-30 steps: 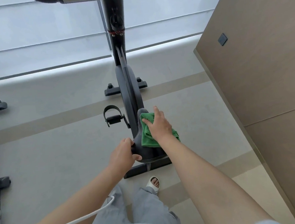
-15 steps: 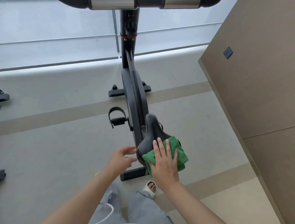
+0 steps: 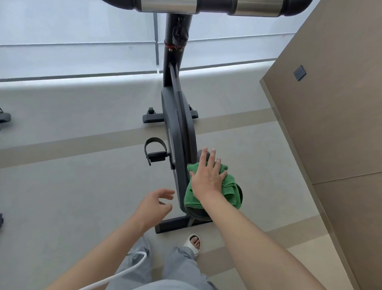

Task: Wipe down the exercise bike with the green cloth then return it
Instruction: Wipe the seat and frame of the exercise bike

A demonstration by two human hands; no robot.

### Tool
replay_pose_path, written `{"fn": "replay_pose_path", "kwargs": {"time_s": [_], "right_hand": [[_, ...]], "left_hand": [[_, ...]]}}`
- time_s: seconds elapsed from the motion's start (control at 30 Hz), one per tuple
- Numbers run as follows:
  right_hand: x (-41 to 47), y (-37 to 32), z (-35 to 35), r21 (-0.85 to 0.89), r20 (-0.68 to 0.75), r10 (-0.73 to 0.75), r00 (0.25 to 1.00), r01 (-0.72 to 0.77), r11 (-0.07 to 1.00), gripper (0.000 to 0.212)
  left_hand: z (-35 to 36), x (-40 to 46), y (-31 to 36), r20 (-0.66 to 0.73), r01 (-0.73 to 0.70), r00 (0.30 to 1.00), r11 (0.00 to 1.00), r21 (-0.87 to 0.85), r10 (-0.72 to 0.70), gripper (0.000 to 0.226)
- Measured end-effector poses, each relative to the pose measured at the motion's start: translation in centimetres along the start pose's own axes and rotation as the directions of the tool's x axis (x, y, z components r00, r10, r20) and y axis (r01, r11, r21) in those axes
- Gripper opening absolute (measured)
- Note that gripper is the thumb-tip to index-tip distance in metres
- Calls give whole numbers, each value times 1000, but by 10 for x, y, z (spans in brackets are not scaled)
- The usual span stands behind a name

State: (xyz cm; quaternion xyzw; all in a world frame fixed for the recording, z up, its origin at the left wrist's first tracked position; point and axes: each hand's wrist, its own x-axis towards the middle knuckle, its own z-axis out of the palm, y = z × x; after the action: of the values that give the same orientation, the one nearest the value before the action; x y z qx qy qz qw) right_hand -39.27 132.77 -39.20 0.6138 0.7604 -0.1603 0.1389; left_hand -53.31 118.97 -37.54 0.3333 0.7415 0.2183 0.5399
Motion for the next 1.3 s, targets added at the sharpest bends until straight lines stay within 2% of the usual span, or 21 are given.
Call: {"fn": "replay_pose_path", "kwargs": {"time_s": [0.1,0.23,0.47,0.6,0.7,0.8,0.9,1.03,1.1,1.2,1.3], "right_hand": [[-45,22,13,7,-53,-77,996,77,997,86],[-93,41,32,-28,-105,-87,991,85,996,82],[-3,-5,5,-5,-70,71,995,-71,997,83],[17,-8,1,-18,-81,36,996,-38,999,83],[-30,22,15,15,-122,-52,991,54,998,82],[-85,66,31,67,-158,-59,986,71,995,78],[-95,93,41,73,-185,-57,981,71,995,78],[-64,74,26,42,-156,29,987,-23,999,76],[-40,64,11,32,-77,40,996,-37,999,77],[5,52,-8,68,21,-30,999,28,997,77],[45,28,-19,111,35,-101,994,97,989,71]], "left_hand": [[-1,-1,-2,14,-3,1000,1000,-7,3,44],[4,-1,5,27,-32,999,999,-34,32,44],[2,5,6,53,-32,998,999,22,31,44],[-1,6,6,46,-17,999,996,84,13,44],[5,7,9,49,-12,999,996,91,8,39],[16,12,21,80,-36,996,993,116,26,42],[28,20,33,114,-79,992,987,141,63,45],[44,24,39,73,-91,995,954,286,73,46],[50,26,43,29,-83,997,937,340,78,44],[53,29,47,-4,-61,998,915,399,68,44],[56,31,50,-16,-36,999,906,421,47,49]]}}
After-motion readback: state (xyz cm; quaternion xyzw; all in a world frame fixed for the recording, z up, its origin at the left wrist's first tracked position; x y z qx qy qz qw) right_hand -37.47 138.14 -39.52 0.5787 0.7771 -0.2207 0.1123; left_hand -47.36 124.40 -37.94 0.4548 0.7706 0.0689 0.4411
